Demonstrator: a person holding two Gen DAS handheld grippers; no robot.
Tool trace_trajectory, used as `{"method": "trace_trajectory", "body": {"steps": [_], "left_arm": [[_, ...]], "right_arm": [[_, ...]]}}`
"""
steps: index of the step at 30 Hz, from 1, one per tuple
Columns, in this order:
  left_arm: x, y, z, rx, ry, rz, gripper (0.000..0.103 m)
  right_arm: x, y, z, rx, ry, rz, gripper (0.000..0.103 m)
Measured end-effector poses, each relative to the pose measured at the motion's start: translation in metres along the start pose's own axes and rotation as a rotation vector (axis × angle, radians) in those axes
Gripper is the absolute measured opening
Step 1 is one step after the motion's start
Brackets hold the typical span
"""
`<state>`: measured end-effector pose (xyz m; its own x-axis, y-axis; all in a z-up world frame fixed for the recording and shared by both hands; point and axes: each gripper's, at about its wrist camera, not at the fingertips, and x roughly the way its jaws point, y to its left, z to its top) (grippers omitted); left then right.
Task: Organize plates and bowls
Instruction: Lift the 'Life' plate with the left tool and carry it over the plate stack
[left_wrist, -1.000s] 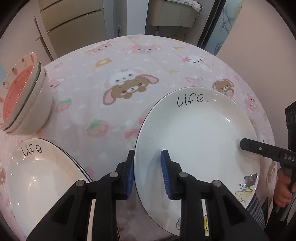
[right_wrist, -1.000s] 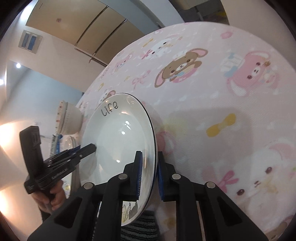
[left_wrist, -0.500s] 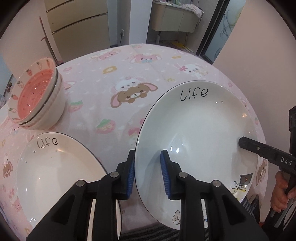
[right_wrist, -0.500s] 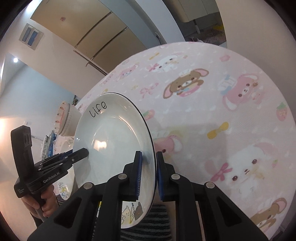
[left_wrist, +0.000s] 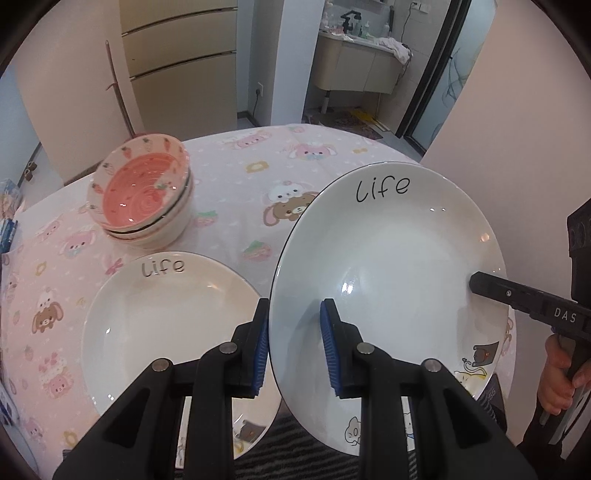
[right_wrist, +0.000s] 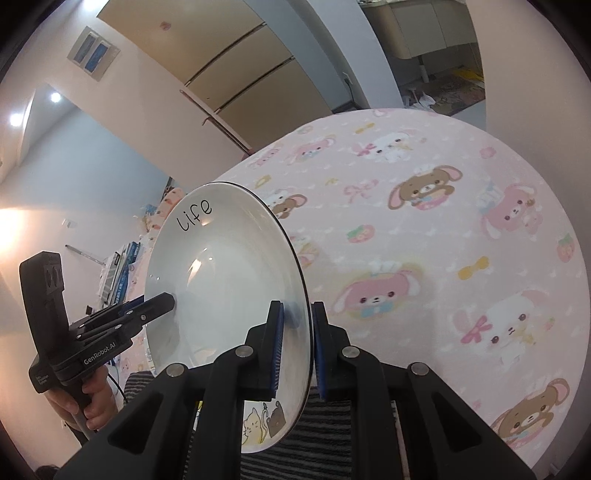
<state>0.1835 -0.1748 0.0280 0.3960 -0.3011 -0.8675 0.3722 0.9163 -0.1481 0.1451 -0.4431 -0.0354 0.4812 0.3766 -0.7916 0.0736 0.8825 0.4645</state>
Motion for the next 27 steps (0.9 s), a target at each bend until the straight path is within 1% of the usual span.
{"method": "trace_trajectory", "body": {"steps": [5, 17, 23, 27], "left_arm": [[-0.027, 0.012, -0.008, -0.023, -0.047, 0.012, 0.024], [-0.075, 0.059, -0.041, -0.098, -0.109, 0.036, 0.024], [-0.095, 0.093, -0.059, -0.159, -0.131, 0.049, 0.024], [-0.1, 0.113, -0.07, -0.188, -0.134, 0.063, 0.024]], "right_arm": [[-0.008, 0.025, -0.004, -0.046, -0.017, 0.008, 0.016], [-0.011, 0.098, -0.027, -0.158, -0.005, 0.038, 0.016], [-0.001, 0.14, -0.036, -0.223, 0.013, 0.059, 0.016], [0.012, 0.157, -0.039, -0.239, 0.032, 0.062, 0.016]]}}
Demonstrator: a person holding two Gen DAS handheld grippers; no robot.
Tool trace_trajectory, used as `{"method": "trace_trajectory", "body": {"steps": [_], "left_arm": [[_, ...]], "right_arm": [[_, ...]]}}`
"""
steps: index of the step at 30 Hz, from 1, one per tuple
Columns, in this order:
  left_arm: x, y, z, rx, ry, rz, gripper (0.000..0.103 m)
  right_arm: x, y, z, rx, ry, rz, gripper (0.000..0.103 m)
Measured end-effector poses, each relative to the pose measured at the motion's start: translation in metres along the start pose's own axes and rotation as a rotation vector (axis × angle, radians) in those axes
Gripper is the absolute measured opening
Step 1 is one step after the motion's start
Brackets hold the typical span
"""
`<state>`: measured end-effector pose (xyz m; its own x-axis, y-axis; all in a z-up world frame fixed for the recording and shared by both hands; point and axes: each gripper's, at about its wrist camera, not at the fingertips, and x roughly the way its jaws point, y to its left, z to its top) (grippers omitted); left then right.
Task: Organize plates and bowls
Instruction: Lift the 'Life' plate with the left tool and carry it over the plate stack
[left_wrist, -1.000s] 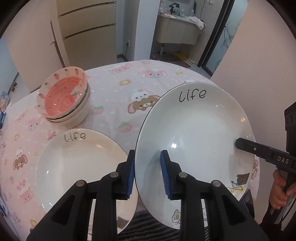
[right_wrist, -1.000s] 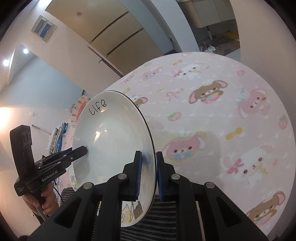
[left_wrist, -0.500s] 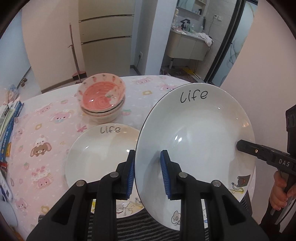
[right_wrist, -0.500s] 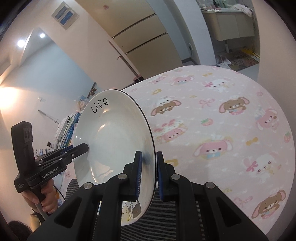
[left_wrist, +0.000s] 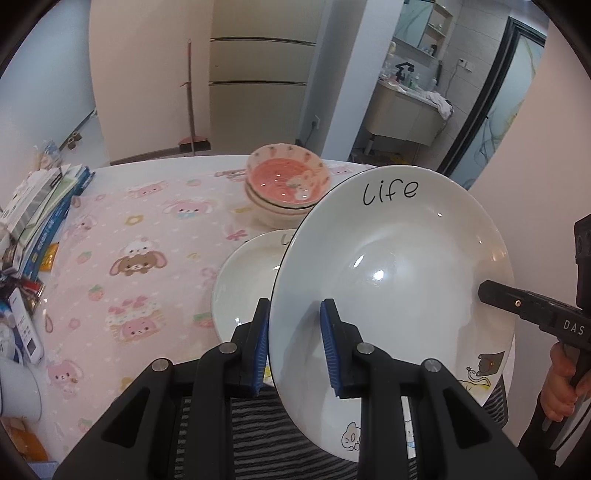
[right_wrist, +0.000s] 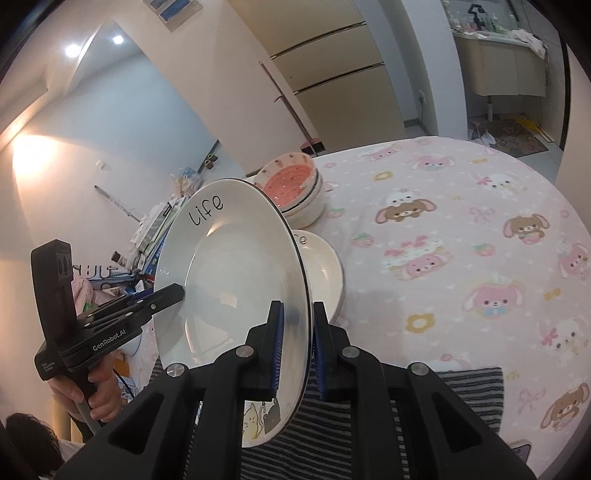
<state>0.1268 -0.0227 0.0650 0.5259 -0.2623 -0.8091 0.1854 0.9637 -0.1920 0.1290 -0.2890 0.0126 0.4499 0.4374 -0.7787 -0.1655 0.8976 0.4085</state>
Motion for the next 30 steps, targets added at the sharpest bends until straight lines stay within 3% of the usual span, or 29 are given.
{"method": "trace_trajectory", "body": {"steps": [11, 30], "left_arm": [[0.013, 0.042, -0.006, -0.058, 0.029, 0.009, 0.024], [0.069, 0.069, 0.006, -0.105, 0.104, 0.019, 0.024]], "right_arm": [[0.048, 0.014, 0.007, 0.005, 0.071, -0.007, 0.016], [0.117, -0.005, 0.026, 0.048, 0.171, -0.03, 0.017]]}}
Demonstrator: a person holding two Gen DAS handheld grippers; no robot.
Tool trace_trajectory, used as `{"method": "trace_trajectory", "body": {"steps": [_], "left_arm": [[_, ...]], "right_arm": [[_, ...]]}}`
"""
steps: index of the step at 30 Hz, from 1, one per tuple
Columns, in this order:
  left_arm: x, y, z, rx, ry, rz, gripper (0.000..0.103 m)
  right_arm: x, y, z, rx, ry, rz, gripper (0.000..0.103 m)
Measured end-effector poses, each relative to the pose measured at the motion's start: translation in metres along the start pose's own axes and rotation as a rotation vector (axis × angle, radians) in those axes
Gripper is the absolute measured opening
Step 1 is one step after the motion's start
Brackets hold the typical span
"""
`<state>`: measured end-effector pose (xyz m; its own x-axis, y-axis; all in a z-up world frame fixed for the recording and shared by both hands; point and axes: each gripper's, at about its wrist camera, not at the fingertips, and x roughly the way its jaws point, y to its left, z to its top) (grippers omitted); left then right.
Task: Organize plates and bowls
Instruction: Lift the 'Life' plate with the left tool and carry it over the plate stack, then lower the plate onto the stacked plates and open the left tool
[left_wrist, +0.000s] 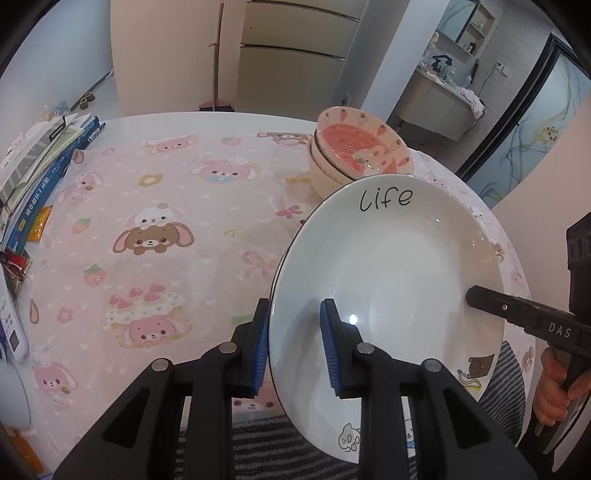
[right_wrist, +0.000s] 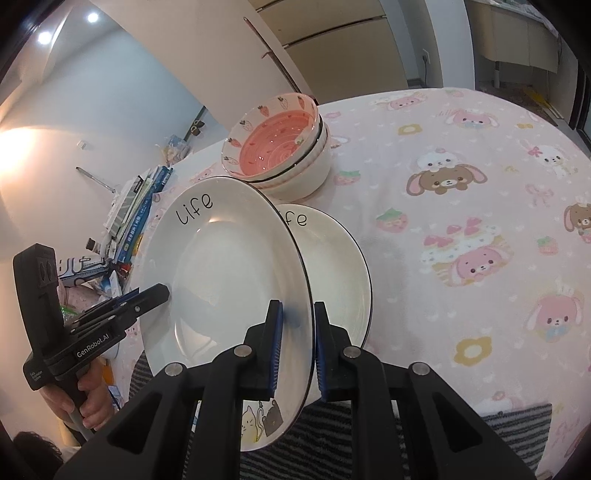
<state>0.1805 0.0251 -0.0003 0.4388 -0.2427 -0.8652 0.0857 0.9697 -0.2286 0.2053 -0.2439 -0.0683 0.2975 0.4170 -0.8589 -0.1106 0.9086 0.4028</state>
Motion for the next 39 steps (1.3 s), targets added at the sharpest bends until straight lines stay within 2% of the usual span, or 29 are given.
{"method": "trace_trajectory", "body": {"steps": [11, 28, 31, 36, 39], "left_arm": [[0.029, 0.002, 0.003, 0.001, 0.042, 0.017, 0.024], [0.069, -0.031, 0.007, 0.05, 0.103, 0.029, 0.024], [0.069, -0.035, 0.006, 0.077, 0.08, 0.051, 0.024], [0.067, -0.031, 0.005, 0.078, 0.08, 0.03, 0.024], [0.058, -0.036, 0.002, 0.115, 0.049, 0.064, 0.025]], "right_arm": [[0.017, -0.012, 0.006, 0.009, 0.021, -0.024, 0.017], [0.016, -0.047, 0.005, 0.028, -0.011, -0.096, 0.018], [0.018, -0.048, 0.004, 0.015, -0.015, -0.083, 0.018], [0.02, -0.046, 0.002, -0.03, -0.044, -0.084, 0.017], [0.024, -0.047, 0.003, -0.032, -0.037, -0.059, 0.016]]}}
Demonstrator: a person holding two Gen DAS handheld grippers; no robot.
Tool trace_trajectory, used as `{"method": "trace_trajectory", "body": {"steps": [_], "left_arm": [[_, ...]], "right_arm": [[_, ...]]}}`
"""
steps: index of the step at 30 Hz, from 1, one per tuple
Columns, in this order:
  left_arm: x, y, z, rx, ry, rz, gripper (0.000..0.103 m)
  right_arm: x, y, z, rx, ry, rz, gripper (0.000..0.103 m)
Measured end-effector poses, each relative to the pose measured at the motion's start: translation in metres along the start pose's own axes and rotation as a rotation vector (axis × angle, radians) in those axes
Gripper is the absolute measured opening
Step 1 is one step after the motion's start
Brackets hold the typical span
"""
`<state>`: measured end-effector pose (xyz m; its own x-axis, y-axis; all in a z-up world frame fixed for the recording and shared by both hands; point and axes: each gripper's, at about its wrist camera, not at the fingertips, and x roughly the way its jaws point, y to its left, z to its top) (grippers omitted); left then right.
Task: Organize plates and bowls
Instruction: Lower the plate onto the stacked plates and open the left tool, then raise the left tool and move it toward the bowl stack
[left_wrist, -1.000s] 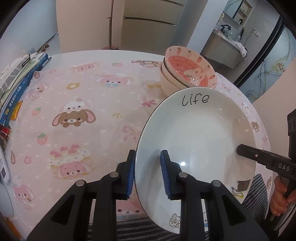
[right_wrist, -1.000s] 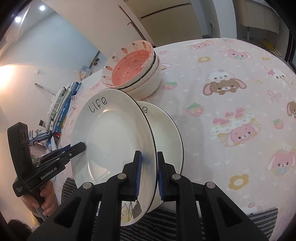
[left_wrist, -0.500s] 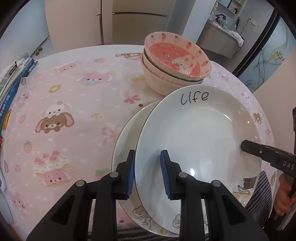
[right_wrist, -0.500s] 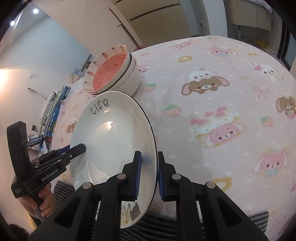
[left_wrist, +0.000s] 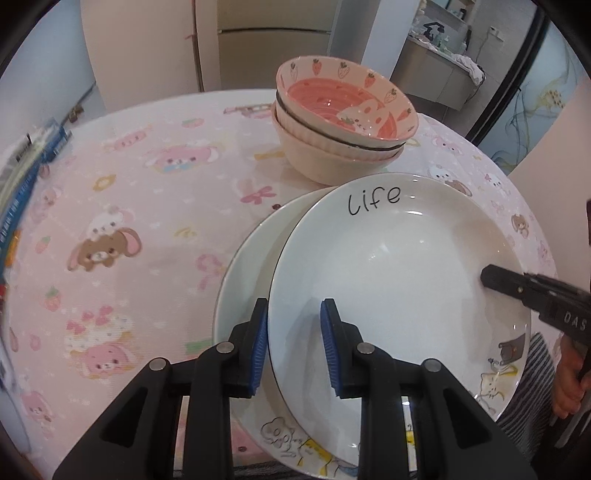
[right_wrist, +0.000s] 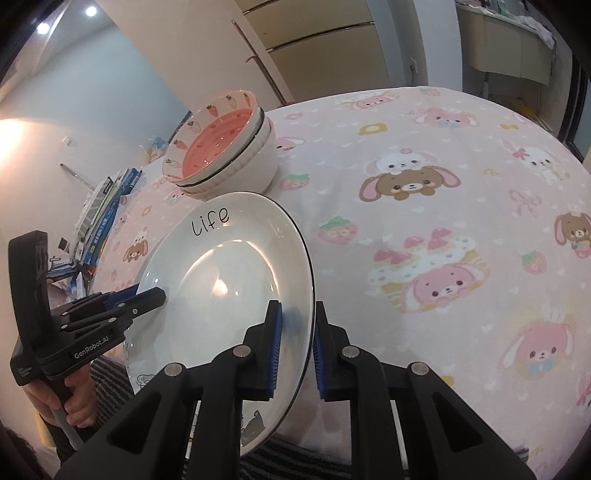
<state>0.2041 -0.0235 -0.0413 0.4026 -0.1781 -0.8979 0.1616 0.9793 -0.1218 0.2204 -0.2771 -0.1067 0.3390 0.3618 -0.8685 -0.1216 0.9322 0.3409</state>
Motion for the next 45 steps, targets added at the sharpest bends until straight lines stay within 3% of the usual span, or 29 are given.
{"method": "trace_trajectory", "body": {"steps": [5, 7, 12, 14, 17, 24, 29, 34, 36, 40, 45], "left_arm": [[-0.024, 0.006, -0.003, 0.016, -0.07, 0.007, 0.028], [-0.033, 0.008, -0.004, 0.026, -0.112, 0.035, 0.04], [-0.043, 0.025, -0.008, -0.054, -0.167, 0.022, 0.049], [-0.042, 0.026, -0.01, -0.059, -0.165, -0.003, 0.051], [-0.035, 0.027, -0.012, -0.059, -0.158, 0.017, 0.055], [0.002, 0.033, -0.019, -0.061, -0.072, 0.023, 0.058], [0.004, 0.034, -0.023, -0.054, -0.094, 0.009, 0.06], [0.005, 0.038, -0.025, -0.065, -0.11, 0.007, 0.071], [0.005, 0.039, -0.025, -0.064, -0.117, 0.026, 0.075], [0.006, 0.038, -0.025, -0.058, -0.136, 0.043, 0.08], [-0.006, 0.02, -0.028, 0.049, -0.258, 0.207, 0.082]], "right_arm": [[0.003, 0.004, -0.001, -0.015, 0.011, -0.007, 0.016], [0.006, 0.004, 0.0, -0.013, 0.019, 0.009, 0.016], [0.01, 0.005, 0.0, -0.013, 0.026, 0.012, 0.016], [0.01, 0.008, -0.001, -0.025, 0.024, 0.004, 0.016], [0.012, 0.007, -0.001, -0.022, 0.031, 0.008, 0.017], [0.019, 0.005, -0.004, -0.011, 0.059, 0.033, 0.022], [0.022, 0.001, -0.006, 0.006, 0.049, 0.065, 0.023], [0.024, 0.005, -0.009, -0.036, 0.018, 0.02, 0.036], [0.024, 0.007, -0.01, -0.059, -0.007, -0.025, 0.05], [0.024, 0.006, -0.01, -0.07, -0.034, -0.033, 0.052], [0.024, 0.011, -0.014, -0.116, -0.087, -0.037, 0.052]]}}
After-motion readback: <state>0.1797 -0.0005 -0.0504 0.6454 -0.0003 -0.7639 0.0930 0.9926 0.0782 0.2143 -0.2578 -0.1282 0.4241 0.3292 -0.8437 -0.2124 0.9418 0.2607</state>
